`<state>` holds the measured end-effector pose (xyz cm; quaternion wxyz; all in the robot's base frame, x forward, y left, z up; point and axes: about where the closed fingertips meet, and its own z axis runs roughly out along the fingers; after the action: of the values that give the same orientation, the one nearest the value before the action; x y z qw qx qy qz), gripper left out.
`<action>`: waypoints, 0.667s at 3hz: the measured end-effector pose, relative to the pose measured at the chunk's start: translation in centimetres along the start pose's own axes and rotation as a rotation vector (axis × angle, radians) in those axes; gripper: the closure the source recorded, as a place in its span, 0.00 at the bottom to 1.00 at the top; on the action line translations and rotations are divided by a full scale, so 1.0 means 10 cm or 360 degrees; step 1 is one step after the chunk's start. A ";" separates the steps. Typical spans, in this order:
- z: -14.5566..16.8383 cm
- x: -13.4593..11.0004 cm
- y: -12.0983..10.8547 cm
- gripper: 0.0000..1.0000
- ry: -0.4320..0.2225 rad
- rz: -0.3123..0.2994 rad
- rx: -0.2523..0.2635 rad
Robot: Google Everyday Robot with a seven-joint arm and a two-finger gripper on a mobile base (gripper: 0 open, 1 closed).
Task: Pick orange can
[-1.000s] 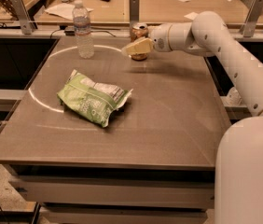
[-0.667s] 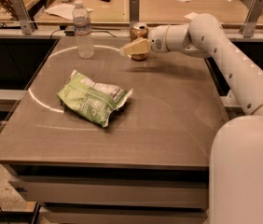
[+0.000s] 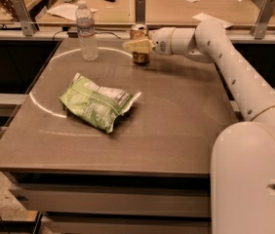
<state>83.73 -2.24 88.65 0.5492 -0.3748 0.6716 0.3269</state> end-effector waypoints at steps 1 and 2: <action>-0.02 -0.23 -0.06 0.64 -0.0126 -0.0043 -0.0018; -0.13 -0.50 -0.03 0.88 -0.0155 -0.0092 -0.0019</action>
Offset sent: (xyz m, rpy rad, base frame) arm -0.0045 -0.0192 0.0954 0.0504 -0.1446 0.0169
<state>83.96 -2.80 93.77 0.5882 -0.3808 0.6310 0.3329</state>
